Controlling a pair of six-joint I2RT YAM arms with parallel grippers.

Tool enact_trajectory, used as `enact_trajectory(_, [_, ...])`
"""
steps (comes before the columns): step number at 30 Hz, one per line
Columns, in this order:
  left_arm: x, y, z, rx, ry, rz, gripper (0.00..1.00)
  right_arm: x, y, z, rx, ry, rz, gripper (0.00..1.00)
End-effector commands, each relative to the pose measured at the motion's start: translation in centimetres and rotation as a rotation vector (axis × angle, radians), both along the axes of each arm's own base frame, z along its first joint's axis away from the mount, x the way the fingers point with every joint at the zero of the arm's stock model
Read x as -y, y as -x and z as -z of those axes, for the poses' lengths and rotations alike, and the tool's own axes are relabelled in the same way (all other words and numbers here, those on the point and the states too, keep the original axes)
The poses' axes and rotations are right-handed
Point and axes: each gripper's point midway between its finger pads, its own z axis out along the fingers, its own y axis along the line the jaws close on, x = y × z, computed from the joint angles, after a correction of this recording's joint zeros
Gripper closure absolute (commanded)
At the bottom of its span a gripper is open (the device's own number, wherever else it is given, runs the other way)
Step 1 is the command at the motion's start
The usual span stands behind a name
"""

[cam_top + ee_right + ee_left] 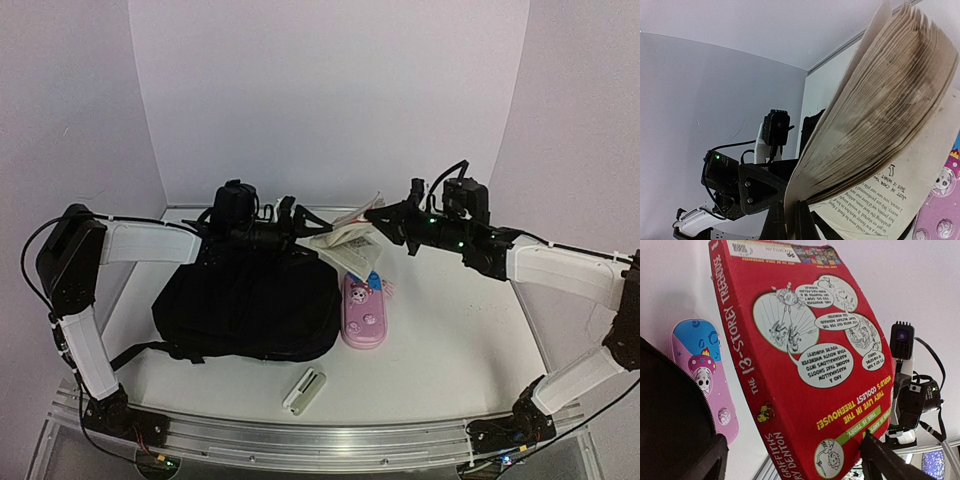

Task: Pack the student bag
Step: Pick up the book from the center of the board.

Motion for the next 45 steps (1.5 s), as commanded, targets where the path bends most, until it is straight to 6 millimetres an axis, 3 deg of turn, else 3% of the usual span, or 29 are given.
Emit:
enact_trajectory(1, [0.6,0.1,-0.7,-0.03,0.073,0.014,0.19,-1.6,0.0,-5.2,0.16,-0.104,-0.024,1.0])
enact_trajectory(4, [0.8,0.1,-1.3,-0.04,0.119,0.028,0.32,-2.1,0.2,-4.2,0.145,-0.093,-0.028,1.0])
enact_trajectory(10, [0.2,-0.5,-1.5,-0.055,0.16,-0.01,0.7,-1.9,0.8,-2.3,0.102,-0.079,-0.03,1.0])
enact_trajectory(19, [-1.3,-1.2,-1.7,-0.043,0.195,-0.05,0.99,-0.2,2.3,2.4,0.015,0.044,-0.015,1.0])
enact_trajectory(22, [-1.4,-1.1,-2.3,-0.005,0.202,-0.036,1.0,0.4,2.7,3.7,0.003,0.097,-0.009,0.94])
enact_trajectory(24, [-1.5,-0.9,-2.7,0.028,0.2,-0.018,1.0,0.9,2.7,4.2,0.014,0.145,-0.003,0.72])
enact_trajectory(28, [-2.0,0.1,-3.8,0.143,0.157,0.051,1.0,3.0,2.0,3.7,0.078,0.313,0.063,0.12])
enact_trajectory(29, [-2.1,0.5,-3.8,0.158,0.126,0.072,1.0,3.6,1.9,3.8,0.087,0.365,0.065,0.06])
enact_trajectory(32, [-2.7,1.9,-4.4,0.269,0.027,0.141,1.0,5.1,1.5,3.4,0.131,0.487,0.034,0.02])
enact_trajectory(35, [-3.7,3.8,-5.3,0.4,-0.03,0.217,1.0,5.4,1.9,3.3,0.189,0.529,-0.077,0.02])
enact_trajectory(40, [-4.8,7.7,-6.6,0.49,-0.019,0.402,1.0,3.2,3.4,3.3,0.241,0.498,-0.304,0.02])
enact_trajectory(45, [-5.3,10.7,-8.0,0.476,0.07,0.566,1.0,1.7,4.4,1.6,0.31,0.452,-0.414,0.02])
